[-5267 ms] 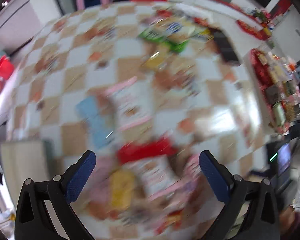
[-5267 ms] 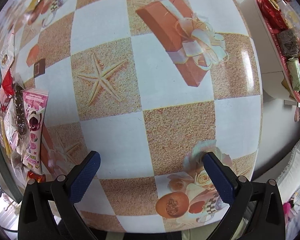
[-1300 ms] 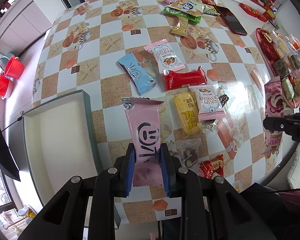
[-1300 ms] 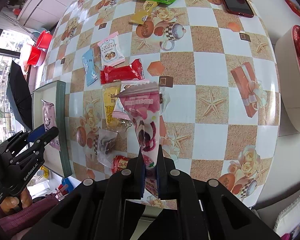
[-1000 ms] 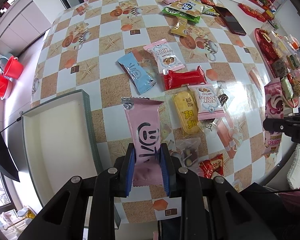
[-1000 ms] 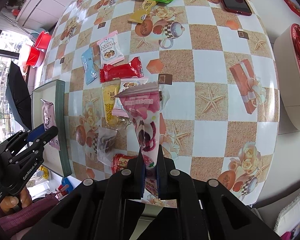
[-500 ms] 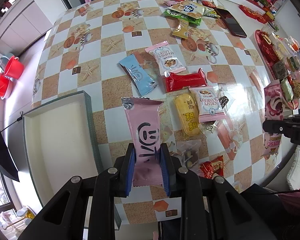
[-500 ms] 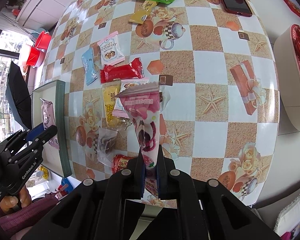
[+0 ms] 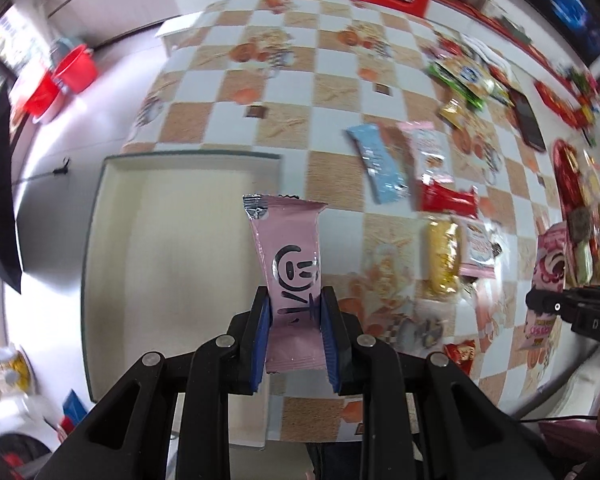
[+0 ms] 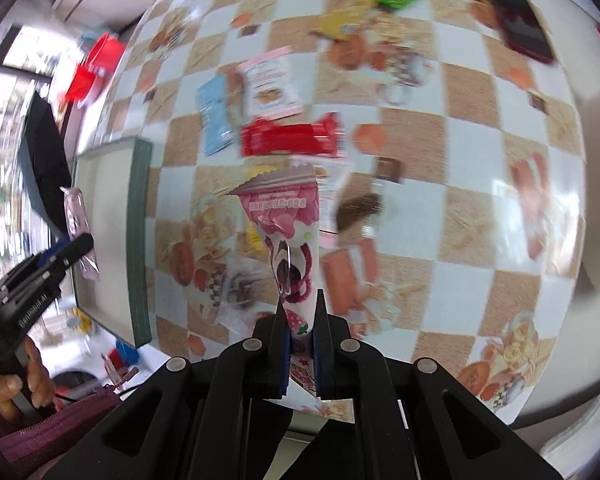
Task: Organize snacks
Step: 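Carry both pink packets over the white tray with both tools, then open the left tool dropping the pink wrapper in the tray while the right releases the cone packet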
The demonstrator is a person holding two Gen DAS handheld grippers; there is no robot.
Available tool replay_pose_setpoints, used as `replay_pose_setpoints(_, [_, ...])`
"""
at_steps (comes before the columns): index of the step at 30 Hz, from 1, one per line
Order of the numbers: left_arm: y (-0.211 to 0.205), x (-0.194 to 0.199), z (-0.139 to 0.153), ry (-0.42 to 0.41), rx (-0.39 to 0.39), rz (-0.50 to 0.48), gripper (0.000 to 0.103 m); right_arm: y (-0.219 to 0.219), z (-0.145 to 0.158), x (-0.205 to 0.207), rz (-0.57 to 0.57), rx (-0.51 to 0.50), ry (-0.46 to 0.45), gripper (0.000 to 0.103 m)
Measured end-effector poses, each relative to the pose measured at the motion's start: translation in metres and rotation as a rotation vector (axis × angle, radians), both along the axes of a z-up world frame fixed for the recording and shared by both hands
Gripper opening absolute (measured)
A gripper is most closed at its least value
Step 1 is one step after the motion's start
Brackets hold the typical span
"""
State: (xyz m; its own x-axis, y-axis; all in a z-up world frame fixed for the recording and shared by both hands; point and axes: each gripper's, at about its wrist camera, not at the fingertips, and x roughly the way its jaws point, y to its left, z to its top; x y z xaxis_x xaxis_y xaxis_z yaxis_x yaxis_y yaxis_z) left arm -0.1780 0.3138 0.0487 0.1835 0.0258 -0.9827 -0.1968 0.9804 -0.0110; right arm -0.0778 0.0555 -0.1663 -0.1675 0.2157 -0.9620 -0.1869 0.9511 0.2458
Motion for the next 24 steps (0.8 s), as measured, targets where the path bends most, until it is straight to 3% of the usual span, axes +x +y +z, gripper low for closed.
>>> replay_pose_setpoints(8, [0.075, -0.037, -0.023, 0.037, 0.025, 0.197, 0.026, 0.116, -0.012, 0.014, 0.264, 0.036, 0.005, 0.009])
replay_pose_setpoints(15, [0.109, -0.061, -0.052, 0.083, 0.021, 0.261, 0.026, 0.209, -0.048, 0.011, 0.404, 0.087, 0.036, 0.009])
replay_pose_setpoints(24, [0.123, -0.072, -0.073, 0.112, 0.037, 0.259, 0.031, 0.245, -0.090, 0.012, 0.449, 0.038, 0.038, 0.009])
